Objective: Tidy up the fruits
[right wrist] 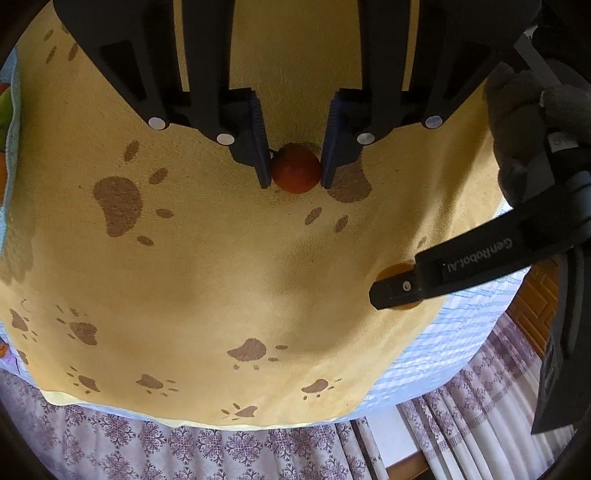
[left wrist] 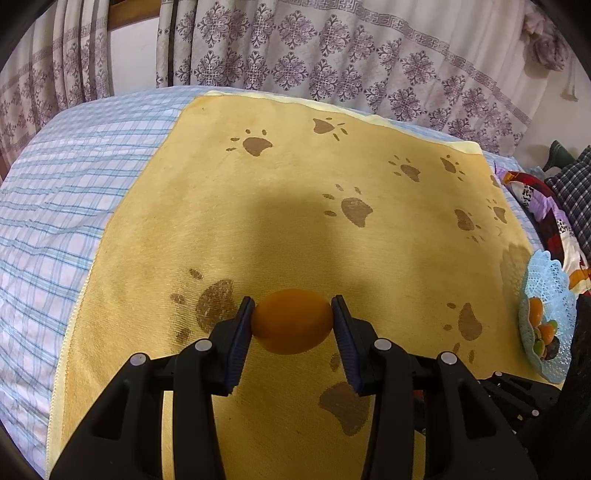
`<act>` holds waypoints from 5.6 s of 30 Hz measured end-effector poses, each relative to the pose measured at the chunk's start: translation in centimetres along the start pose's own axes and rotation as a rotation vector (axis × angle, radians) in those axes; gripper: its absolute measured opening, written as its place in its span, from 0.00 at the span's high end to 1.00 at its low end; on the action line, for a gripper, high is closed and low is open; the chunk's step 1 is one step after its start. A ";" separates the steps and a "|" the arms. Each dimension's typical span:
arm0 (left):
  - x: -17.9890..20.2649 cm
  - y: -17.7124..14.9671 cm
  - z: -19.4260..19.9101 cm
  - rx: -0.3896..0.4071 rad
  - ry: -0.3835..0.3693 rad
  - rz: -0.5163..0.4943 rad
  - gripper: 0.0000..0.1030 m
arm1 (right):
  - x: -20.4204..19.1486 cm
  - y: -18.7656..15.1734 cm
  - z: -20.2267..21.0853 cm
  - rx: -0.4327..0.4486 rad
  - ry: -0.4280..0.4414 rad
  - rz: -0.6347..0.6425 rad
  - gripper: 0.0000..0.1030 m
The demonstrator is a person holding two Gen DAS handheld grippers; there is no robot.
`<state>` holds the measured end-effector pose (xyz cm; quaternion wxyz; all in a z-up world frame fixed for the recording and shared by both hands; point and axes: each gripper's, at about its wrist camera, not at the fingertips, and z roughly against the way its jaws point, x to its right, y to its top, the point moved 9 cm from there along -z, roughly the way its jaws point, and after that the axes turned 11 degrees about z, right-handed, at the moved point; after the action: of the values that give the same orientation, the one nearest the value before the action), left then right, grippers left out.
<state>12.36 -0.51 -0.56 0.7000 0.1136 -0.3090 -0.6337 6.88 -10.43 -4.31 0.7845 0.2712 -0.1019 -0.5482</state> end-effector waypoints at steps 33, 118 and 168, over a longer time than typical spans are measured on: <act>7.9 -2.3 1.7 -0.010 -0.058 -0.146 0.58 | 11.2 -4.0 11.6 0.155 -0.095 -0.254 0.73; 27.7 -14.6 0.8 -0.173 -0.291 -0.503 0.37 | 25.7 -13.9 21.8 0.294 -0.446 -0.548 0.47; 25.9 -11.4 2.6 0.022 -0.116 -0.533 0.20 | 22.4 -12.0 22.1 0.269 -0.542 -0.353 0.07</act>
<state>1.67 -26.62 2.68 0.4884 0.1622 -0.3147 -0.7976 -4.45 -40.97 4.57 0.5792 0.2302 -0.3296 -0.7092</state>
